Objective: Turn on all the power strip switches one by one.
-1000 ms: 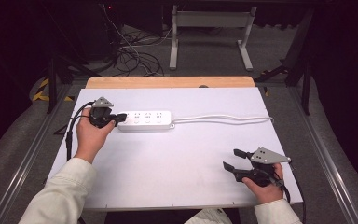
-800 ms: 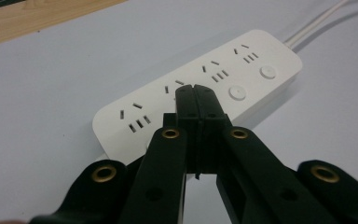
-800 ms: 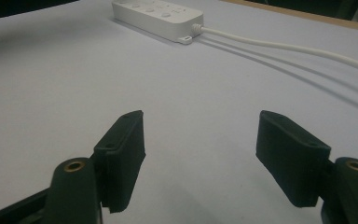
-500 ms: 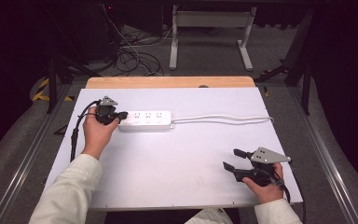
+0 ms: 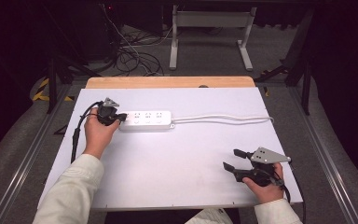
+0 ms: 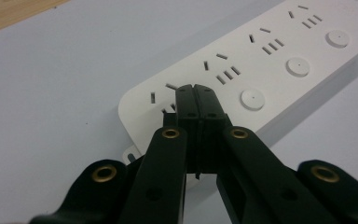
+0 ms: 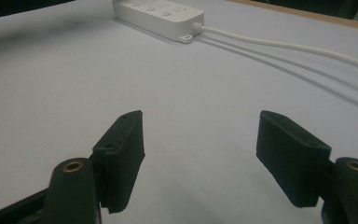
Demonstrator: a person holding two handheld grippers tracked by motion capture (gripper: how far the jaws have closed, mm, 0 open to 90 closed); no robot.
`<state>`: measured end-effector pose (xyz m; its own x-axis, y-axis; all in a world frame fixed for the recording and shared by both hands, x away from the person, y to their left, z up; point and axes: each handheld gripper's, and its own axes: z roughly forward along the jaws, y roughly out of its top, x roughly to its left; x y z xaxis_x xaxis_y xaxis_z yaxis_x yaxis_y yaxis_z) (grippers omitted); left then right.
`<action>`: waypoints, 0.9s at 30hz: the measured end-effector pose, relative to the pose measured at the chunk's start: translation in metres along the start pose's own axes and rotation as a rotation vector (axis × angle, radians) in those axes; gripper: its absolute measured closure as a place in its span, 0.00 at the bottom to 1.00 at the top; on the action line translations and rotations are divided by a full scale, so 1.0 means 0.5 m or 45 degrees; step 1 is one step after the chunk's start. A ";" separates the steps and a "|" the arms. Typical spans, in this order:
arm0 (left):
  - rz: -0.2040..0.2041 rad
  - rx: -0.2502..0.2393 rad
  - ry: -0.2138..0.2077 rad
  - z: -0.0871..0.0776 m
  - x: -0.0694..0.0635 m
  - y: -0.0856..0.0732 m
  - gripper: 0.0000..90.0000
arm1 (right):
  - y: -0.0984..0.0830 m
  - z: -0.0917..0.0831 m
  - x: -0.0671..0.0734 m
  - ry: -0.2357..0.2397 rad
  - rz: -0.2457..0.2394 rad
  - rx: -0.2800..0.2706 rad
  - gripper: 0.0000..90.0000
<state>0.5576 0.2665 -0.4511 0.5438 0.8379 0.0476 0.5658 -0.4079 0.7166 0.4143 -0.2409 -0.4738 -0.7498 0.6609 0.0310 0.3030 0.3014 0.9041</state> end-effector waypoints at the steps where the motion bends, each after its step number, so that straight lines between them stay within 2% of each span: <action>1: -0.004 0.005 -0.014 0.001 -0.002 0.000 1.00 | 0.000 0.000 0.000 -0.001 0.000 0.000 0.37; 9: 0.031 0.033 -0.004 0.005 -0.004 -0.003 1.00 | 0.000 0.000 0.000 -0.001 0.000 0.002 0.37; 17: 0.034 0.029 0.004 0.007 -0.011 -0.003 1.00 | -0.001 0.001 0.000 0.000 -0.002 0.006 0.36; 20: 0.068 0.033 0.028 0.006 -0.015 -0.003 1.00 | -0.001 0.000 0.001 0.001 0.000 0.003 0.36; 21: 0.054 0.031 0.025 0.007 -0.018 -0.005 1.00 | -0.001 0.000 0.000 0.002 0.001 0.003 0.36; 27: 0.044 0.028 0.041 0.008 -0.021 -0.006 1.00 | -0.001 -0.001 0.002 0.003 0.001 0.001 0.36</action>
<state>0.5526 0.2573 -0.4566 0.5434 0.8341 0.0948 0.5608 -0.4447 0.6984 0.4133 -0.2407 -0.4742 -0.7508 0.6597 0.0325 0.3041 0.3015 0.9037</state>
